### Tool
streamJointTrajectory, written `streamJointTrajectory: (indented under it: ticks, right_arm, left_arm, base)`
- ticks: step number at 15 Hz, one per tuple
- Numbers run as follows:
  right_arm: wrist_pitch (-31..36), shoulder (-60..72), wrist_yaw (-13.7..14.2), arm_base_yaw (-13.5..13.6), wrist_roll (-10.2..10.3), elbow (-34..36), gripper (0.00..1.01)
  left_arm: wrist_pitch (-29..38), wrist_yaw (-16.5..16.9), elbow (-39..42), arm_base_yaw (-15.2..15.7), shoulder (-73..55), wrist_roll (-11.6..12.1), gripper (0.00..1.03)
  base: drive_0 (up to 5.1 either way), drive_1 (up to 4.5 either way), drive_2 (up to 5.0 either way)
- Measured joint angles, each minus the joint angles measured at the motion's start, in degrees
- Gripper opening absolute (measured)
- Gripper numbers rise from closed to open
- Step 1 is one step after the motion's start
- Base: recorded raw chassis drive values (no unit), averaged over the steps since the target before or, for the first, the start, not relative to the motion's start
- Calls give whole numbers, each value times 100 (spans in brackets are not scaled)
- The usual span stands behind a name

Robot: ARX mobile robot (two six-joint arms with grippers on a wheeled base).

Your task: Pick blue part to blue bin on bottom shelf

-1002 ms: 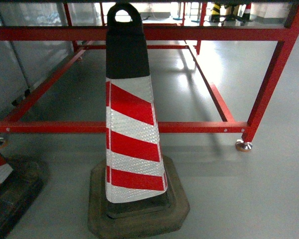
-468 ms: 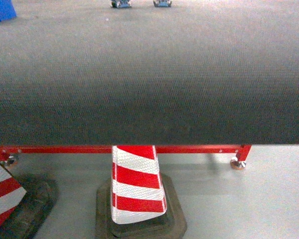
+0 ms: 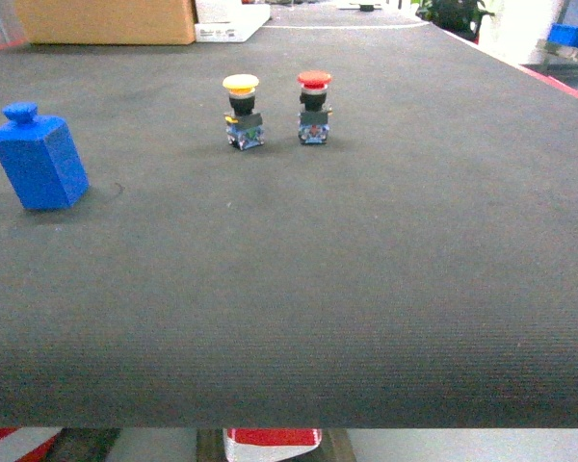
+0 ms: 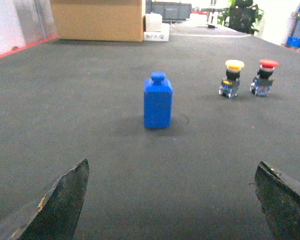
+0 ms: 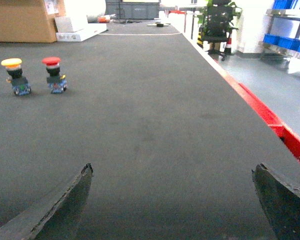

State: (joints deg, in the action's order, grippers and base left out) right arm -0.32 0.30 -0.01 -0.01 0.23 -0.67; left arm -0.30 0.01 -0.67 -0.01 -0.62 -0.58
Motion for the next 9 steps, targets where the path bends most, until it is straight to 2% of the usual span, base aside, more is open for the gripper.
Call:
streamJointTrajectory:
  ticks: [9]
  right_arm:
    - [4, 0, -2, 0, -7, 0, 98]
  left_arm:
    - [9, -2, -2, 0, 0, 0, 98]
  base:
    - [0, 0, 0]
